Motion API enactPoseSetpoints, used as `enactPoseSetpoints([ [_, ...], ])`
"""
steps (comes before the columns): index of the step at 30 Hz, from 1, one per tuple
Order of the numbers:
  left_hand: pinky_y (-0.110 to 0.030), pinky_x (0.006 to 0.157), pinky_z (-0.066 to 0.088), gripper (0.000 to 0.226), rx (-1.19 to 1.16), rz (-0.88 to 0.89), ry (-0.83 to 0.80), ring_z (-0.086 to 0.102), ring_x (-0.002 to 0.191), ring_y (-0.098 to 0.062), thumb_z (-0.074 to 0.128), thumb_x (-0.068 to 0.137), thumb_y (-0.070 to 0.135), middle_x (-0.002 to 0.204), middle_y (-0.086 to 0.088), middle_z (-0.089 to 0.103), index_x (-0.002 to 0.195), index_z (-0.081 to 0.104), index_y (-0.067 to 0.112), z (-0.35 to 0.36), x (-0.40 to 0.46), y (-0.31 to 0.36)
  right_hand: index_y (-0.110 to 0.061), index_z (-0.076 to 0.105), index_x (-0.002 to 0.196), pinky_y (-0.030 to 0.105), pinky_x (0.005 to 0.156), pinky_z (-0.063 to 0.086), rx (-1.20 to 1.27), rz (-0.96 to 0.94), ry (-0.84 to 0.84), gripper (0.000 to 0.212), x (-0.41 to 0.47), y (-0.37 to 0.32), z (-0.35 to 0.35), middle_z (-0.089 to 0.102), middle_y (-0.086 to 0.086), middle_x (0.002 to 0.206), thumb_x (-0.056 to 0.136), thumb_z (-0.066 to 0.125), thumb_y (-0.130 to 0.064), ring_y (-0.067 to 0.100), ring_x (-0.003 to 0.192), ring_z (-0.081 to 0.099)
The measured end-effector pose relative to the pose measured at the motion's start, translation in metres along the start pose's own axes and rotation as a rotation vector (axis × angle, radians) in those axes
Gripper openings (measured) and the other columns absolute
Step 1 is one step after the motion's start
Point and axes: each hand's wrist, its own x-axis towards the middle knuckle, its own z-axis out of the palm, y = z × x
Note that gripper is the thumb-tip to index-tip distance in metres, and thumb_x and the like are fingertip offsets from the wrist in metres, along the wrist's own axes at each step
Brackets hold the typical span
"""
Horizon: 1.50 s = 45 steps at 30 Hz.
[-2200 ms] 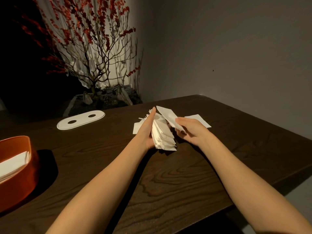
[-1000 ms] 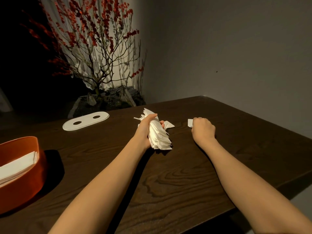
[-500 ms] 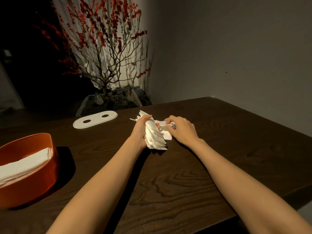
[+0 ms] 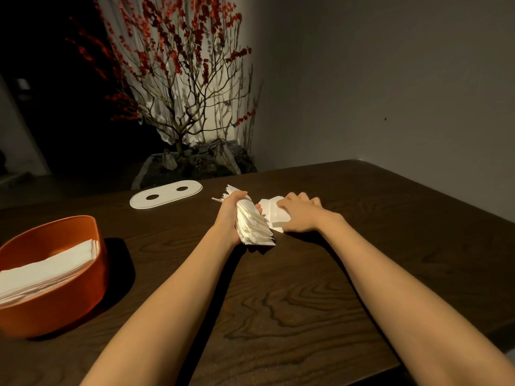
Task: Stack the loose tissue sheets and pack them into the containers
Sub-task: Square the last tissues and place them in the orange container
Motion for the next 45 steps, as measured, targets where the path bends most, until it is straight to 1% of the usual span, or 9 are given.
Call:
enactPoseSetpoints([
  [6,-0.036,0.077,0.048,0.025,0.037,0.001,-0.023,0.059,0.081,-0.021,0.057,0.091,0.027,0.097,-0.015,0.059,0.104,0.050,0.006,0.003,-0.001,-0.003,-0.020,0.049,0.132,0.043,0.112,0.021,0.026,-0.024,0.220,0.050,-0.008,0.005,0.010,0.045,0.003,0.134,0.088,0.058,-0.042,0.025,0.128,0.038],
  [10,-0.036,0.078,0.049,0.024,0.018,0.015,-0.037,0.060,0.080,-0.021,0.056,0.092,0.025,0.094,-0.015,0.060,0.103,0.051,0.004,0.004,-0.001,-0.004,-0.019,0.044,0.130,0.037,0.083,0.044,0.090,0.050,0.295,0.043,-0.014,0.003,0.015,0.057,0.005,0.125,0.091,0.060,-0.028,0.027,0.111,0.056],
  [16,-0.036,0.075,0.050,0.030,0.031,0.031,-0.030,0.059,0.076,-0.021,0.056,0.091,0.026,0.089,-0.013,0.060,0.109,0.053,0.003,0.002,0.001,-0.005,-0.020,0.044,0.133,0.038,0.078,0.047,0.003,0.102,0.425,0.041,-0.019,0.006,0.018,0.062,0.011,0.115,0.094,0.055,-0.014,0.032,0.105,0.060],
  [23,-0.037,0.071,0.050,0.036,0.054,0.041,-0.041,0.060,0.075,-0.020,0.061,0.088,0.028,0.086,-0.010,0.061,0.114,0.055,0.004,-0.001,0.003,-0.007,-0.006,0.061,0.107,0.028,0.063,0.042,0.844,0.249,0.441,0.020,-0.015,0.011,0.012,0.059,0.007,0.086,0.090,0.060,-0.016,0.025,0.084,0.058],
  [30,-0.037,0.070,0.054,0.052,0.112,0.113,-0.003,0.065,0.072,-0.021,0.069,0.082,0.024,0.083,-0.010,0.066,0.126,0.054,0.002,0.001,0.004,-0.013,-0.005,0.042,0.138,0.038,0.095,0.049,1.356,0.315,0.280,0.068,-0.012,0.009,0.015,0.057,0.010,0.128,0.083,0.069,-0.033,0.023,0.113,0.056],
  [34,-0.037,0.068,0.055,0.053,0.155,0.151,0.099,0.068,0.072,-0.025,0.070,0.080,0.024,0.085,-0.012,0.068,0.124,0.054,0.002,0.009,0.007,-0.012,-0.002,0.035,0.139,0.031,0.091,0.044,1.388,0.286,0.329,0.068,-0.011,0.002,0.018,0.049,0.007,0.134,0.087,0.065,-0.034,0.018,0.113,0.050],
  [37,-0.045,0.082,0.056,0.050,0.126,0.098,0.105,0.069,0.090,-0.032,0.072,0.082,0.027,0.103,-0.016,0.069,0.124,0.055,0.006,0.022,0.005,-0.013,0.000,0.038,0.137,0.037,0.097,0.047,1.413,0.224,0.377,0.080,-0.016,-0.006,0.017,0.052,0.009,0.133,0.080,0.069,-0.045,0.023,0.118,0.053],
  [42,-0.055,0.089,0.052,0.069,0.046,0.072,0.109,0.066,0.094,-0.035,0.080,0.074,0.037,0.109,-0.016,0.067,0.130,0.051,0.010,0.034,0.002,-0.017,0.000,0.048,0.115,0.041,0.091,0.053,1.398,0.155,0.348,0.038,-0.018,-0.018,0.020,0.061,0.009,0.105,0.093,0.060,-0.028,0.024,0.104,0.061],
  [45,-0.056,0.087,0.052,0.077,0.022,0.087,0.152,0.068,0.091,-0.035,0.085,0.066,0.036,0.106,-0.015,0.068,0.130,0.050,0.011,0.033,0.002,-0.017,-0.003,0.057,0.116,0.041,0.088,0.055,1.453,0.096,0.319,0.044,-0.016,-0.021,0.020,0.068,0.012,0.104,0.087,0.066,-0.034,0.023,0.098,0.067],
])
